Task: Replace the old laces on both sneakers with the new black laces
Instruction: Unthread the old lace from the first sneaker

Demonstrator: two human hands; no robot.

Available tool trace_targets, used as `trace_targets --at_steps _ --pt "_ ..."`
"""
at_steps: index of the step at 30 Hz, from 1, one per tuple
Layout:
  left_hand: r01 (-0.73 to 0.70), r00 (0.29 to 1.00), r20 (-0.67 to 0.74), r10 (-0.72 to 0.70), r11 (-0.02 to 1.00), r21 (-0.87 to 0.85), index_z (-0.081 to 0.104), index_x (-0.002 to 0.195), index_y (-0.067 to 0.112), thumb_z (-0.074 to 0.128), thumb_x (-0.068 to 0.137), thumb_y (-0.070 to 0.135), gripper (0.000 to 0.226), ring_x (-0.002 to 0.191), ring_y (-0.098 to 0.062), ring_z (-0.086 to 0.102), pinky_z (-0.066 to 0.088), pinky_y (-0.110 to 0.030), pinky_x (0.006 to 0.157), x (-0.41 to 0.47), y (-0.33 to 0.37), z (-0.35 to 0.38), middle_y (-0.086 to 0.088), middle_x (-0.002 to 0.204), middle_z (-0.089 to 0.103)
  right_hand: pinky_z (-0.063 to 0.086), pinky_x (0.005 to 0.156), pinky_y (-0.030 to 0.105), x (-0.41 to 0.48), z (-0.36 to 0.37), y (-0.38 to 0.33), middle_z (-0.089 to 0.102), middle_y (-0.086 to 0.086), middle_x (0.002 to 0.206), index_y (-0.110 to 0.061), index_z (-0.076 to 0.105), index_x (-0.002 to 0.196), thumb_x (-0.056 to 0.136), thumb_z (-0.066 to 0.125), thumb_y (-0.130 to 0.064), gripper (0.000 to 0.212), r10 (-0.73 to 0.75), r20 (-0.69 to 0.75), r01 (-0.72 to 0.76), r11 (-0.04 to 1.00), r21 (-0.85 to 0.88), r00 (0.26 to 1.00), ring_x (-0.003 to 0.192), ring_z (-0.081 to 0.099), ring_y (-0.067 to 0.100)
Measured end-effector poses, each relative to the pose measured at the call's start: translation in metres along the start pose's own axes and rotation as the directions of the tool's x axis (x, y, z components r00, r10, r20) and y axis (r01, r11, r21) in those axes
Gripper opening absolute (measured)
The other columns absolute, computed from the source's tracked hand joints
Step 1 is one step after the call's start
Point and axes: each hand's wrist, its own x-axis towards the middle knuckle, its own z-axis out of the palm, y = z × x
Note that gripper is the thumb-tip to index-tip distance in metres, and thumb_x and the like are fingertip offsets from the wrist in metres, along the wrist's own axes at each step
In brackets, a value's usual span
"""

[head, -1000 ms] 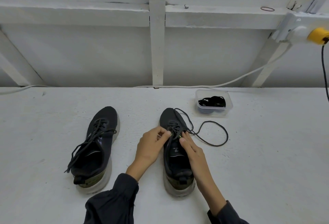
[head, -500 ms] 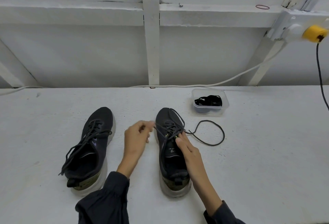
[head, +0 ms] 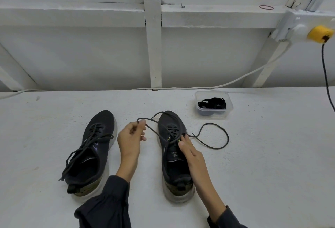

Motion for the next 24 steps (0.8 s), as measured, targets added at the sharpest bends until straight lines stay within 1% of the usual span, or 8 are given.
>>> trace_targets --at_steps 4,7,10,13,15,17,20,24 --pt "0.062 0.978 0.194 -0.074 0.996 0.066 0.07 0.078 0.004 0.071 0.082 0.042 0.037 0.058 -0.009 0.053 0.049 -0.03 0.06 -0.017 -0.004 0.005 -0.003 0.069 0.064 0.022 0.121 0.031 0.0 0.001 -0.001 0.036 -0.018 0.154 -0.029 0.05 0.142 0.095 0.058 -0.041 0.05 0.001 -0.004 -0.001 1.0 0.006 1.0 0.141 0.03 -0.003" --pt "-0.024 0.929 0.369 -0.044 0.984 0.179 0.071 0.075 0.006 0.075 0.08 0.036 0.031 0.058 -0.01 0.054 0.047 -0.024 0.056 -0.03 -0.009 0.01 0.0 0.066 0.065 0.024 0.12 0.029 0.001 0.001 -0.001 0.037 -0.016 0.153 -0.027 0.052 0.141 0.095 0.059 -0.039 0.048 0.001 -0.006 -0.001 1.0 0.019 1.0 0.14 0.032 -0.003" --pt "-0.078 0.946 0.324 0.013 0.979 0.189 0.07 0.073 0.011 0.074 0.084 0.021 0.015 0.054 -0.009 0.053 0.047 -0.021 0.057 -0.026 -0.007 0.012 0.004 0.064 0.064 0.024 0.119 0.027 0.0 0.001 -0.002 0.037 -0.017 0.153 -0.026 0.051 0.142 0.095 0.059 -0.039 0.05 0.01 -0.001 -0.01 1.0 0.028 1.0 0.139 0.033 -0.003" --pt "-0.032 0.996 0.08 0.029 0.999 0.032 0.07 0.081 0.011 0.071 0.088 0.019 0.011 0.051 -0.006 0.051 0.049 -0.032 0.064 -0.012 -0.002 0.006 -0.002 0.069 0.062 0.022 0.121 0.03 -0.001 0.0 -0.002 0.036 -0.018 0.153 -0.027 0.049 0.143 0.095 0.058 -0.041 0.051 0.007 -0.001 -0.007 1.0 0.017 1.0 0.14 0.031 -0.003" --pt "-0.003 1.0 -0.01 0.002 0.998 -0.059 0.069 0.084 0.008 0.068 0.09 0.021 0.014 0.052 -0.004 0.051 0.049 -0.033 0.065 -0.008 -0.001 0.002 -0.004 0.072 0.061 0.021 0.122 0.032 -0.001 0.0 -0.002 0.035 -0.019 0.154 -0.028 0.048 0.143 0.095 0.057 -0.042 0.051 0.004 -0.002 -0.004 1.0 -0.001 1.0 0.141 0.03 -0.003" --pt "0.027 0.999 0.043 -0.025 0.999 -0.027 0.069 0.084 0.007 0.068 0.09 0.028 0.022 0.055 -0.003 0.053 0.05 -0.032 0.064 -0.012 -0.003 0.002 -0.004 0.073 0.062 0.022 0.121 0.03 -0.001 0.0 -0.002 0.035 -0.018 0.154 -0.028 0.049 0.143 0.095 0.057 -0.042 0.051 0.003 -0.005 -0.003 1.0 0.0 1.0 0.141 0.03 -0.002" --pt "0.07 0.966 0.243 -0.084 0.995 0.067 0.071 0.082 0.011 0.071 0.084 0.035 0.024 0.063 -0.009 0.054 0.048 -0.029 0.06 -0.029 -0.01 0.006 -0.007 0.075 0.064 0.023 0.12 0.029 0.0 0.0 -0.003 0.035 -0.016 0.154 -0.026 0.05 0.143 0.095 0.058 -0.041 0.051 0.007 -0.007 -0.007 1.0 0.012 1.0 0.14 0.032 -0.002" --pt "-0.016 0.938 0.345 -0.032 0.991 0.135 0.071 0.078 0.01 0.071 0.087 0.022 0.015 0.061 -0.012 0.053 0.046 -0.024 0.057 -0.035 -0.016 0.011 -0.005 0.067 0.064 0.024 0.121 0.032 0.0 0.001 -0.003 0.037 -0.013 0.154 -0.026 0.05 0.142 0.095 0.059 -0.04 0.05 0.013 -0.009 -0.013 1.0 0.013 1.0 0.14 0.033 0.0"
